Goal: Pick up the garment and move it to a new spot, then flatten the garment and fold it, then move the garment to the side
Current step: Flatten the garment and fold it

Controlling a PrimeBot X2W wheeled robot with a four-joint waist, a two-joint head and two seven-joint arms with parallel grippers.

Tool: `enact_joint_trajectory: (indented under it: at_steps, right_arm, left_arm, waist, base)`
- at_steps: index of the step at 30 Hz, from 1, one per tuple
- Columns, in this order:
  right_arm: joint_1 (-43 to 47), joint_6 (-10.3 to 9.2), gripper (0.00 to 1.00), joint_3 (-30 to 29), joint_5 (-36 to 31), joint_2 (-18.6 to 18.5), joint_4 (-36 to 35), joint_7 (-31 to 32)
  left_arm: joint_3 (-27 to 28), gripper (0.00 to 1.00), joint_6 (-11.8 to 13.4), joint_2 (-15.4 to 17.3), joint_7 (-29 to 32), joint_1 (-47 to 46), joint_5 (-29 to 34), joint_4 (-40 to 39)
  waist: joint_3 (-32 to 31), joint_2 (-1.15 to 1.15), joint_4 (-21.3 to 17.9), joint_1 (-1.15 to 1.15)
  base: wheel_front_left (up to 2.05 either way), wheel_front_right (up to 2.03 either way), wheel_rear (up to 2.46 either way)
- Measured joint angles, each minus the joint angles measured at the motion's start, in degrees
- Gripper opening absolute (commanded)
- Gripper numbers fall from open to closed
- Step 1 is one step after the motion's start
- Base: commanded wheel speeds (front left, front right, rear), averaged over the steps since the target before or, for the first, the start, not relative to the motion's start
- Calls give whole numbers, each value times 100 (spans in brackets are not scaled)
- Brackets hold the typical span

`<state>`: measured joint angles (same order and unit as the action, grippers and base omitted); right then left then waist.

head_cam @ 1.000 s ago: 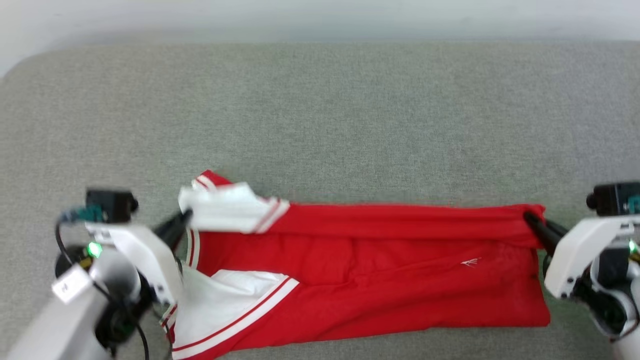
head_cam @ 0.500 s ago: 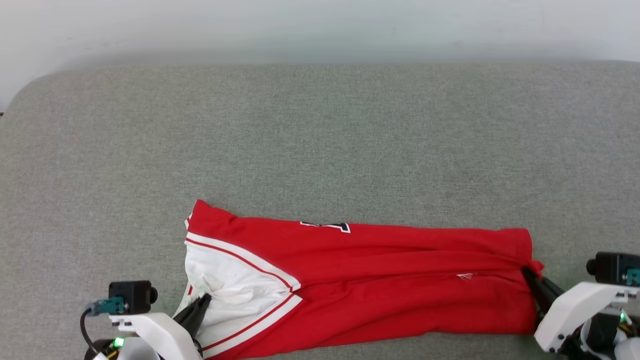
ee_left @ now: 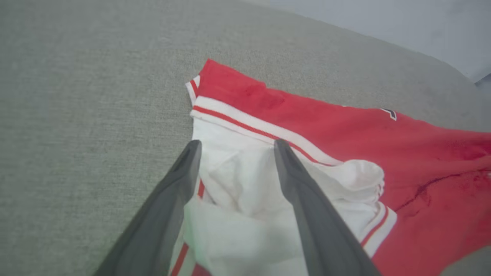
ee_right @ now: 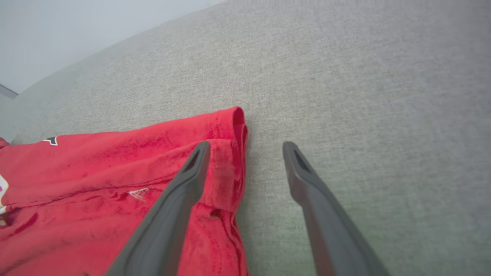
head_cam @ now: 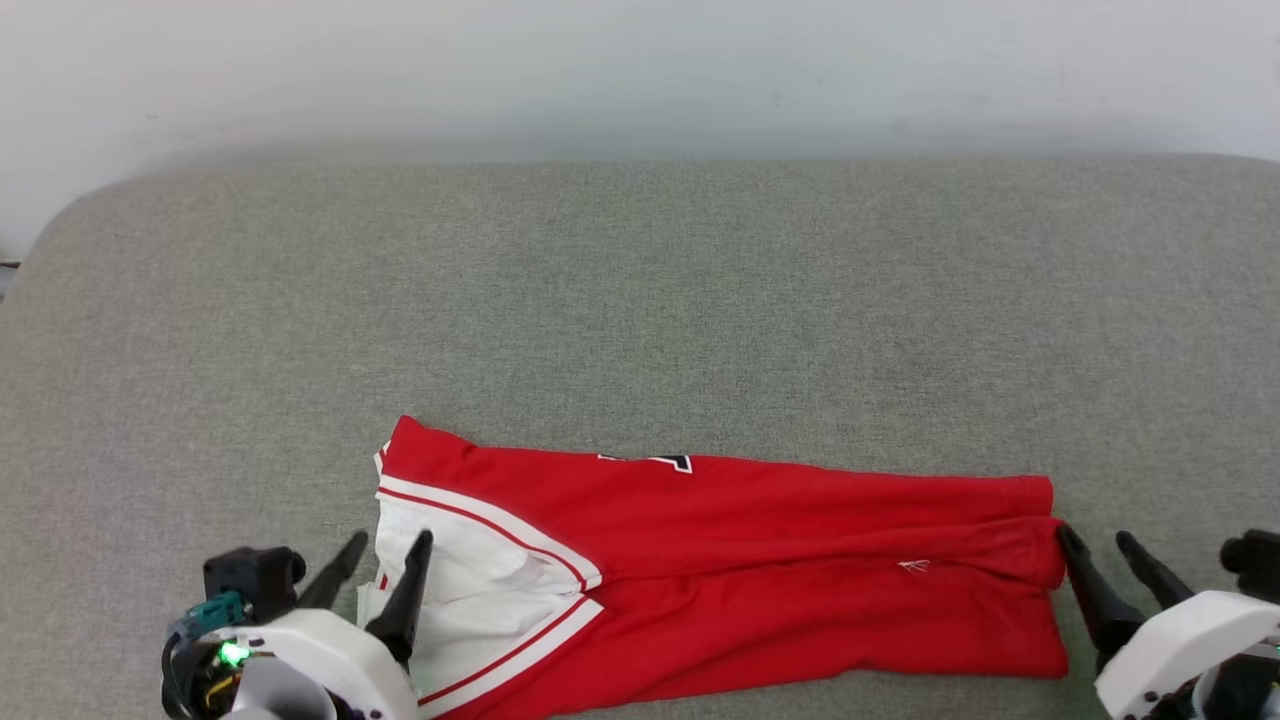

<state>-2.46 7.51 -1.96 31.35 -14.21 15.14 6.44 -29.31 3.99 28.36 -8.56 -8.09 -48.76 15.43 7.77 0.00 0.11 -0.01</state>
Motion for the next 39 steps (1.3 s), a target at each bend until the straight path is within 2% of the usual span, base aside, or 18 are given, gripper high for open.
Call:
enact_joint_trajectory:
  at_steps: [5,12,17,27,28,30,39]
  right_arm:
    - [180,0,100,-312,107,-266,-354,811]
    - [220,0,100,-374,400,-692,-721,2220]
    - [70,0,100,-147,513,-768,-877,2750]
    - [-213,-2,100,319,706,-849,-524,3361]
    - [-225,-2,72,334,758,-858,-499,3404]
    - [-231,-3,0,381,816,-899,-475,3442]
    - [-230,-1,0,504,890,-924,-552,3383]
  left_arm:
    - [198,100,301,-49,-498,-138,390,-345]
    - [647,100,799,-349,-634,-150,1112,-1054]
    - [991,100,833,-595,-637,-123,1634,-1446]
    - [1329,100,576,-1009,-643,-103,2192,-1563]
    - [1344,100,555,-1055,-642,-103,2224,-1559]
    - [1391,100,493,-1110,-642,-103,2303,-1539]
    - [1603,100,322,-1333,-642,-1,2553,-1380]
  waist:
    - [-19,0,46,0]
    - [66,0,249,0]
    - [230,0,436,1]
    - [582,0,687,1]
    - [601,0,702,1]
    - [631,0,722,1]
    - [455,0,703,1]
  base:
    - [0,0,0]
    - [0,0,0]
    - [0,0,0]
    - [0,0,0]
    - [0,0,0]
    - [0,0,0]
    - [0,0,0]
